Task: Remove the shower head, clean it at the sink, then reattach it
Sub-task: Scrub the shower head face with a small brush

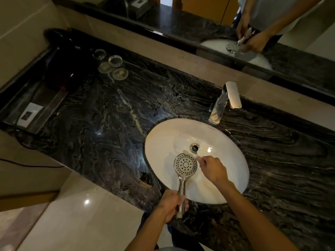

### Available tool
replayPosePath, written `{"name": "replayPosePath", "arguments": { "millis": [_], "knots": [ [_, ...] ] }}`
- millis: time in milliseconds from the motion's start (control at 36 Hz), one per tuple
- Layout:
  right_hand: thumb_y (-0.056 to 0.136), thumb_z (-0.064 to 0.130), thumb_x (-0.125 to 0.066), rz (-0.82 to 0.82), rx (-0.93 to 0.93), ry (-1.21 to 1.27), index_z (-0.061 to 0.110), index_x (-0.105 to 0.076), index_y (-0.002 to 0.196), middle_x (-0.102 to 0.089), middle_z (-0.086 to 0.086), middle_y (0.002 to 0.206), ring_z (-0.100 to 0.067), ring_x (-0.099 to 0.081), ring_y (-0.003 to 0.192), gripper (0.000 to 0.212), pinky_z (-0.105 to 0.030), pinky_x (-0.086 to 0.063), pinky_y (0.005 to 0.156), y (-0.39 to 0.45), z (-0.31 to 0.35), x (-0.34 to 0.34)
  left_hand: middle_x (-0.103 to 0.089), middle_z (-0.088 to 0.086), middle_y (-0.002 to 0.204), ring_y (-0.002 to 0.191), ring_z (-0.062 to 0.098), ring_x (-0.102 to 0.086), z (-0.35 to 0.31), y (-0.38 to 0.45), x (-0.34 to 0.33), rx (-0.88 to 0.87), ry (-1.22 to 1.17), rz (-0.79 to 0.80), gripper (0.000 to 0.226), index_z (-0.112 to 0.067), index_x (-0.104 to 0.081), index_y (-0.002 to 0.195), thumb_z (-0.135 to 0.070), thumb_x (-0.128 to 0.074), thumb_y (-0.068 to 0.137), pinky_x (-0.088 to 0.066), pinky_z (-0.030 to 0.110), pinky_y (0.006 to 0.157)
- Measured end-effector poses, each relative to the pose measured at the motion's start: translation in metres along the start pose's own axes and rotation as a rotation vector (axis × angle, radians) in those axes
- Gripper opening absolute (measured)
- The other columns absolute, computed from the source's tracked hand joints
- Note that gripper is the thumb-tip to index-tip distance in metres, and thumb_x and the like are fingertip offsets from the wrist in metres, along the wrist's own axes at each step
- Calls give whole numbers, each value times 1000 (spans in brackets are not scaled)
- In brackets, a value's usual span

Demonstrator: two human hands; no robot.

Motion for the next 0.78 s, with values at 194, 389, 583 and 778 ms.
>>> {"name": "replayPosePath", "arguments": {
  "millis": [194,389,583,778],
  "knots": [
    [100,55,-41,217,170,-124,17,-62,79,-71,-8,90,-28,-66,84,48,-34,-48,67,-29,7,-41,-62,17,70,58,26,-63,0,2,2,5,-17,5,18,6,-60,83,7,-47,96,-53,35,57],
    [102,55,-35,43,67,-60,19,-66,90,-71,-5,92,-25,-66,87,49,-34,-48,69,-6,-4,-10,-64,16,70,58,24,-64,-1,4,2,3,15,1,18,5,-61,85,7,-46,95,-55,34,57],
    [102,55,-38,110,74,9,17,-61,78,-68,-4,81,-23,-64,76,50,-37,-55,69,-16,-4,-24,-64,20,75,63,27,-64,-1,3,2,-4,-11,-1,17,7,-59,85,6,-47,97,-55,38,61],
    [101,55,-38,218,186,-114,17,-66,88,-71,-5,96,-25,-65,87,49,-36,-52,71,-37,0,-57,-62,21,74,61,28,-61,-3,0,2,-13,-27,4,17,9,-59,89,8,-44,97,-53,38,60]
  ]
}}
Point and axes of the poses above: each hand's wrist, its own y-axis towards the middle knuckle, its own x-axis out of the back of the hand, z = x × y, the point moved 9 cm from there along y, towards the middle knuckle
